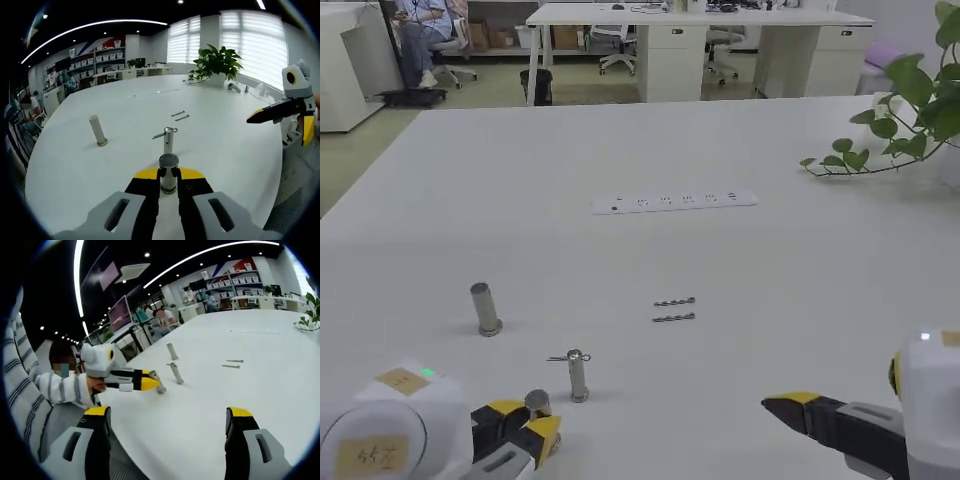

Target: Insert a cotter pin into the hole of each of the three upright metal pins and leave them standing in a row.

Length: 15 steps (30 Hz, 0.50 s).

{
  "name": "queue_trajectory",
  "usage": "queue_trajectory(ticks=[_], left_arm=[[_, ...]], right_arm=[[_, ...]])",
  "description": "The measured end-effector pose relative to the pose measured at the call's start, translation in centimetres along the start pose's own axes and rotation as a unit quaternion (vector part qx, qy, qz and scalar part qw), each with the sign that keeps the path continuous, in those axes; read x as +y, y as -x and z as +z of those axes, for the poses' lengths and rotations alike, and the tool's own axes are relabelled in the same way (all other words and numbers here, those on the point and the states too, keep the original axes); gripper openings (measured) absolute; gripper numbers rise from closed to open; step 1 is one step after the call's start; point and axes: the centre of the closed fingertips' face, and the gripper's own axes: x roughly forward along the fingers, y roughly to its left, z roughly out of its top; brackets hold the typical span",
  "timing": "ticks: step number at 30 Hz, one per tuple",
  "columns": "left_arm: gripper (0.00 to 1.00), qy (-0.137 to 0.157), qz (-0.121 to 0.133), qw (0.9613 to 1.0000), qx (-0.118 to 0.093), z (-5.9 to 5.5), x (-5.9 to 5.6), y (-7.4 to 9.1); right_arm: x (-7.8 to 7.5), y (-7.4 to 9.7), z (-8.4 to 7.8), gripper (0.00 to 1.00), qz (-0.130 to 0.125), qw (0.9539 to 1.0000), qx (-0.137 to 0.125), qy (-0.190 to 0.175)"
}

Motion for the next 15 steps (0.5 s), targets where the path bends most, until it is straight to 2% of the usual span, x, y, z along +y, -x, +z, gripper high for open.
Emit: queue_trajectory(ticks=[1, 4, 8, 11, 15], left_arm=[[0.11, -0.011, -0.001, 0.9999, 0.002, 0.0, 0.0, 0.0], [0.11, -0.010, 0.000, 0.9999, 0.002, -0.1, -0.1, 0.0], [0.11, -0.010, 0.003, 0.9999, 0.005, -0.1, -0.1, 0.1], [0.12, -0.019, -0.001, 0.9998, 0.000, 0.2, -0.2, 0.5], [0.19, -0.025, -0.009, 0.9996, -0.009, 0.9, 0.1, 1.1]], right_arm=[[0.0, 0.0, 0.1, 0.96, 0.000, 1.0000, -0.002, -0.001], [-0.1, 0.2, 0.3, 0.96, -0.009, 0.9999, -0.006, 0.005], [-0.2, 0.4, 0.6, 0.96, -0.008, 0.9999, -0.011, 0.005], [-0.3, 0.5, 0.6, 0.96, -0.011, 0.9999, -0.011, 0.005], [-0.5, 0.7, 0.4, 0.96, -0.012, 0.9999, -0.009, 0.004]])
